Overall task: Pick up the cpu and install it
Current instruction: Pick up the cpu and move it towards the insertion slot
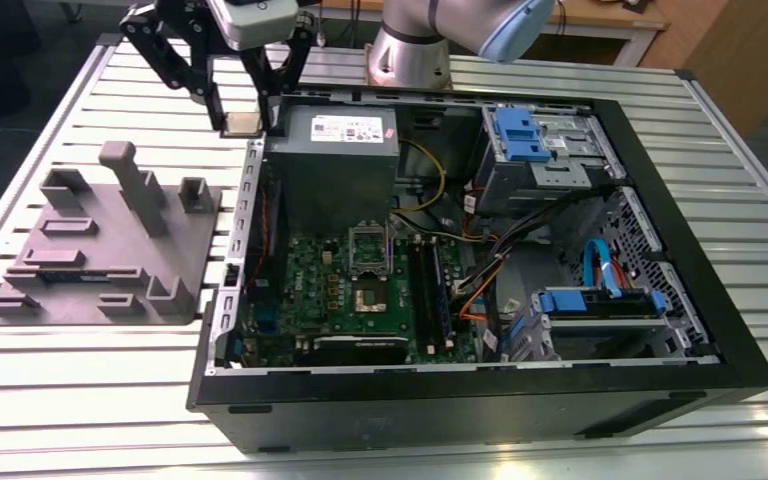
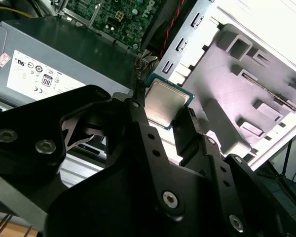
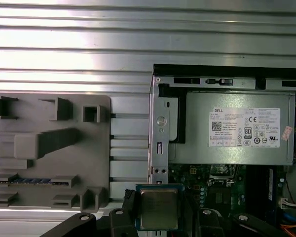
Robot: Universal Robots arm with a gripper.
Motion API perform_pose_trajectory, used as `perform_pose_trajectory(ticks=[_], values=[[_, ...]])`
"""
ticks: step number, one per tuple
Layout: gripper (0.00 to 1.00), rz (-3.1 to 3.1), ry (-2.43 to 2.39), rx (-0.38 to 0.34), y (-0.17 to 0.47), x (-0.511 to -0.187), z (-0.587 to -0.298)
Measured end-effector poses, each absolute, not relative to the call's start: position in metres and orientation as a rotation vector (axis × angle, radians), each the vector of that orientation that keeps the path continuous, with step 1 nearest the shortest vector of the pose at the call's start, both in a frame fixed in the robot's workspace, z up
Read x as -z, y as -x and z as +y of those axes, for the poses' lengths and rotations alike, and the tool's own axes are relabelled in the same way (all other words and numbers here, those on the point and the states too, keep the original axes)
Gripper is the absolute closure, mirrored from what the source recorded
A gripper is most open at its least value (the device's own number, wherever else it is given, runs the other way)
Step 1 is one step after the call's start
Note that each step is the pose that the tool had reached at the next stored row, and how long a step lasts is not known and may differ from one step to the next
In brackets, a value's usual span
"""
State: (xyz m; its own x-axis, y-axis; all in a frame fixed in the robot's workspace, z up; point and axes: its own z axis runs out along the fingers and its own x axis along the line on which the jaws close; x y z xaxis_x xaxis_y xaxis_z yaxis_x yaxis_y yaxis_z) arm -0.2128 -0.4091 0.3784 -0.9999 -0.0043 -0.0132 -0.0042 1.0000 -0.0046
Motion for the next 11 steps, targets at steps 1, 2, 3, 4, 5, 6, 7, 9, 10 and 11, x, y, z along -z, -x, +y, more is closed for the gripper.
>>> perform_pose_trajectory(ticks=[1,2,3,4,5,6,7,9,10,11], values=[[0.53,3.128,0.007,0.007,0.2127,-0.3784,-0.4091],[0.53,3.128,0.007,0.007,0.2124,-0.3784,-0.4092],[0.53,3.128,0.007,0.007,0.2121,-0.3784,-0.4091],[0.53,3.128,0.007,0.007,0.2120,-0.3784,-0.4091],[0.53,3.128,0.007,0.007,0.2116,-0.3784,-0.4091],[0.53,3.128,0.007,0.007,0.2110,-0.3784,-0.4091],[0.53,3.128,0.007,0.007,0.2105,-0.3784,-0.4091],[0.53,3.128,0.007,0.007,0.2096,-0.3783,-0.4092],[0.53,3.128,0.007,0.007,0.2091,-0.3784,-0.4092],[0.53,3.128,0.007,0.007,0.2089,-0.3784,-0.4091]])
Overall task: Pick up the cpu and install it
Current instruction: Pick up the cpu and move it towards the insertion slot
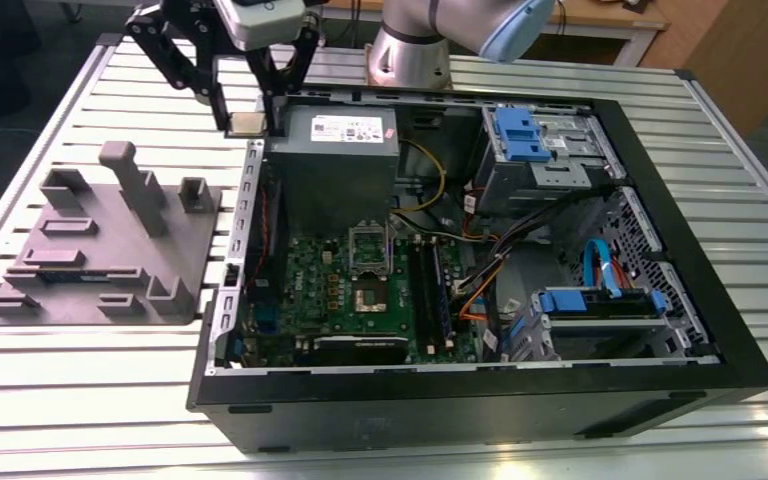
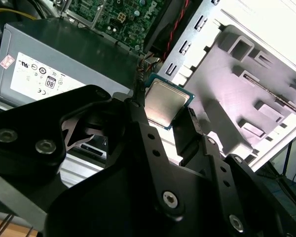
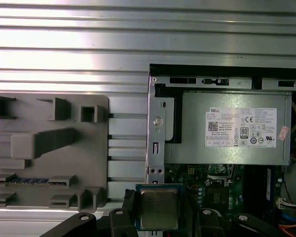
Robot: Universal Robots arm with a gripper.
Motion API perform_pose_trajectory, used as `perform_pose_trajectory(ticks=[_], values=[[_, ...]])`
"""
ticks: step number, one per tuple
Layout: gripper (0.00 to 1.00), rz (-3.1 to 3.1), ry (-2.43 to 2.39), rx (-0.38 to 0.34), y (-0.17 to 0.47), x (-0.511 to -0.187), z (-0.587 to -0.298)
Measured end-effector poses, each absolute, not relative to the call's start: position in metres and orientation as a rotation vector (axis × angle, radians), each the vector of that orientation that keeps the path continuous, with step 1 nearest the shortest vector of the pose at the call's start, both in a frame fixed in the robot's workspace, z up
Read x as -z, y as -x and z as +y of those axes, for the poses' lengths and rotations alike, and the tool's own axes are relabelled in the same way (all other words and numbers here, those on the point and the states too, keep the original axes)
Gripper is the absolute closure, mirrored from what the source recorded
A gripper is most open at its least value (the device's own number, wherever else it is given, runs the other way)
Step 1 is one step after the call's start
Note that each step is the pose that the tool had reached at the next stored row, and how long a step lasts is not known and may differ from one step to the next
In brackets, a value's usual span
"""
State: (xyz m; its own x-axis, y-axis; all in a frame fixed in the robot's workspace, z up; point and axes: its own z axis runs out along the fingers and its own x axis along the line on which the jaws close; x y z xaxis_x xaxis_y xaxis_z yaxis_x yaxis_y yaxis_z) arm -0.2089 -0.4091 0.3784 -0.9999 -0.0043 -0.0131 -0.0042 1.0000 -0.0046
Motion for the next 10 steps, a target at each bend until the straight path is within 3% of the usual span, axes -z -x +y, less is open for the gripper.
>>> perform_pose_trajectory(ticks=[10], values=[[0.53,3.128,0.007,0.007,0.2054,-0.3784,-0.4091]])
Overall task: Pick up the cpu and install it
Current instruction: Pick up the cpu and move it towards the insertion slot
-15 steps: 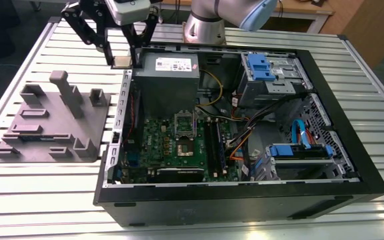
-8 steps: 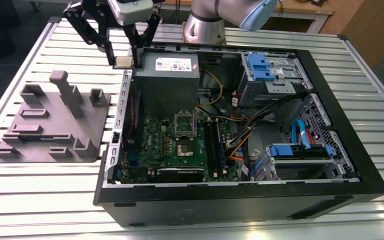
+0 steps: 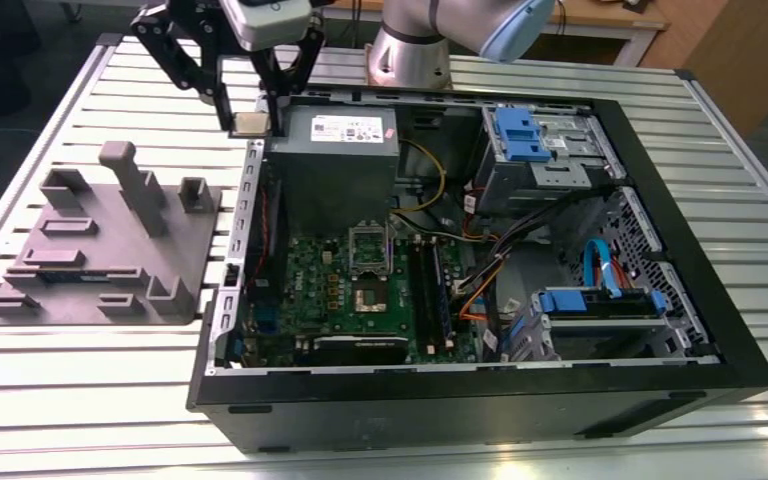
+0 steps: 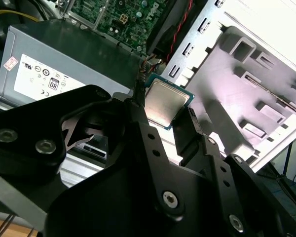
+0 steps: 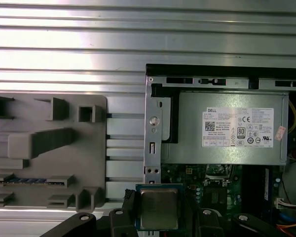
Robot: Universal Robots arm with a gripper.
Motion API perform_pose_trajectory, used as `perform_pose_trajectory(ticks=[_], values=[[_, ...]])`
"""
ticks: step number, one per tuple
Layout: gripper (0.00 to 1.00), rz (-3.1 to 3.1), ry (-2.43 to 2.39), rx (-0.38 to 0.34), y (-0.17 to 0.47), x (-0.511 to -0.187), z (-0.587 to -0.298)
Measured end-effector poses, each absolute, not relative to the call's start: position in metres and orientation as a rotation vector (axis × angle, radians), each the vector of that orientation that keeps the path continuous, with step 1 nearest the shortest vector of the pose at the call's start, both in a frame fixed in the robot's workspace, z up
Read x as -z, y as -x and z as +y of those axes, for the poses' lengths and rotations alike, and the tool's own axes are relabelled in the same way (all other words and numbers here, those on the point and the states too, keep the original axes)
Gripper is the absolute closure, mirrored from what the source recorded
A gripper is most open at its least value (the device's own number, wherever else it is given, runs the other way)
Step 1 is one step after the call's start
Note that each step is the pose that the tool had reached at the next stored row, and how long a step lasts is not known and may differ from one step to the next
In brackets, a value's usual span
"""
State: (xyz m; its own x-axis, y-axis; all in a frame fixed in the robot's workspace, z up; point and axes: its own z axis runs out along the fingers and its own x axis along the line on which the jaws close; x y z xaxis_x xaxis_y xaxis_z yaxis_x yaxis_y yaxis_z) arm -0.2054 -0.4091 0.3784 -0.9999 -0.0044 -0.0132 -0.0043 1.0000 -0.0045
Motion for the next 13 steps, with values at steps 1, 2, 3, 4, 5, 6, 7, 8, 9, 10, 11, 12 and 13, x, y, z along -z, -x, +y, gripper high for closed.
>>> perform_pose_trajectory(ticks=[1,2,3,4,5,6,7,8,9,10,11,12,13], values=[[0.53,3.128,0.007,0.007,0.2052,-0.3784,-0.4091],[0.53,3.128,0.007,0.007,0.2049,-0.3784,-0.4091],[0.53,3.128,0.007,0.007,0.2046,-0.3784,-0.4091],[0.53,3.128,0.007,0.007,0.2044,-0.3784,-0.4092],[0.53,3.128,0.007,0.007,0.2043,-0.3784,-0.4092],[0.53,3.128,0.007,0.007,0.2040,-0.3784,-0.4092],[0.53,3.128,0.007,0.007,0.2038,-0.3784,-0.4091],[0.53,3.128,0.007,0.007,0.2036,-0.3784,-0.4091],[0.53,3.128,0.007,0.007,0.2034,-0.3784,-0.4091],[0.53,3.128,0.007,0.007,0.2029,-0.3784,-0.4091],[0.53,3.128,0.007,0.007,0.2022,-0.3784,-0.4091],[0.53,3.128,0.007,0.007,0.2015,-0.3784,-0.4091],[0.53,3.128,0.007,0.007,0.2007,-0.3784,-0.4091]])
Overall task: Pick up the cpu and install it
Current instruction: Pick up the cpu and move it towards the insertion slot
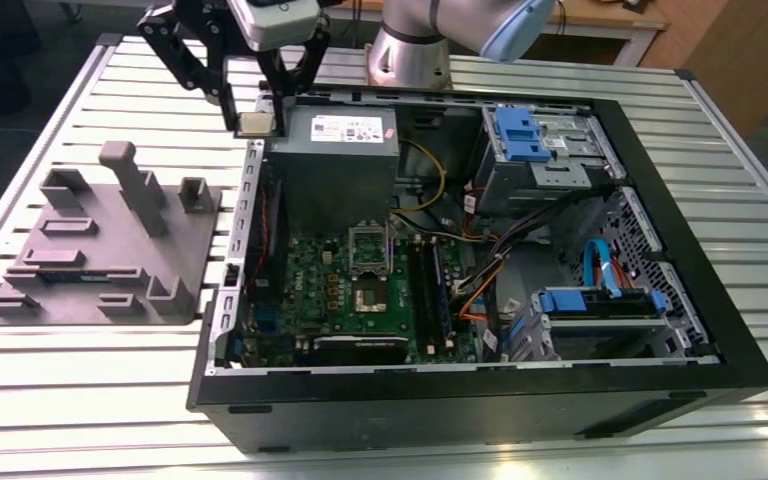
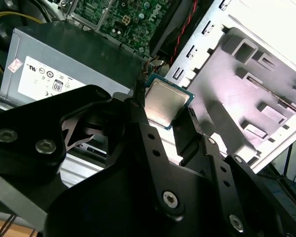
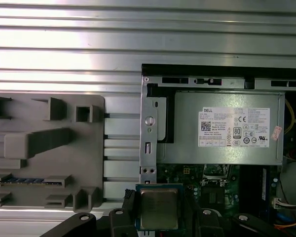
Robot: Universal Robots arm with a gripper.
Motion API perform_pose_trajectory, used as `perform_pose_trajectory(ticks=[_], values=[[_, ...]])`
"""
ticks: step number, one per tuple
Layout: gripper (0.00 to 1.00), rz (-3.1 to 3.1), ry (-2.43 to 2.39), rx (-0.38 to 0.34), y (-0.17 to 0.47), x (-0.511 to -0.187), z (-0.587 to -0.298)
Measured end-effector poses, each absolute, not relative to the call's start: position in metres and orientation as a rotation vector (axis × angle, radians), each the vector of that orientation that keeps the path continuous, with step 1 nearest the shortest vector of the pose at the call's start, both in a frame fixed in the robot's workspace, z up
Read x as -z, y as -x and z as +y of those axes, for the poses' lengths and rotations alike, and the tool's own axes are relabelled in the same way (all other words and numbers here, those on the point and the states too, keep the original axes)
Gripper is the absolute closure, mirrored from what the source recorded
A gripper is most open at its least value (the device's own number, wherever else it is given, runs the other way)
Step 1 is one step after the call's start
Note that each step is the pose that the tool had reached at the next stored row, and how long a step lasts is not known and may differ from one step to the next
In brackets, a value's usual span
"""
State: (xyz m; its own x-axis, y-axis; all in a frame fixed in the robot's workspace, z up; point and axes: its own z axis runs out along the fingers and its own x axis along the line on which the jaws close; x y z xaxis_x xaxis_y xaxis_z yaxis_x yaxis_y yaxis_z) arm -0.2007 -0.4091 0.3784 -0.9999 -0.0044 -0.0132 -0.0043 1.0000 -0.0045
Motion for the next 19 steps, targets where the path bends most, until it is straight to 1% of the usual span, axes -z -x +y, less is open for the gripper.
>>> perform_pose_trajectory(ticks=[19], values=[[0.53,3.128,0.007,0.007,0.182,-0.378,-0.409]])
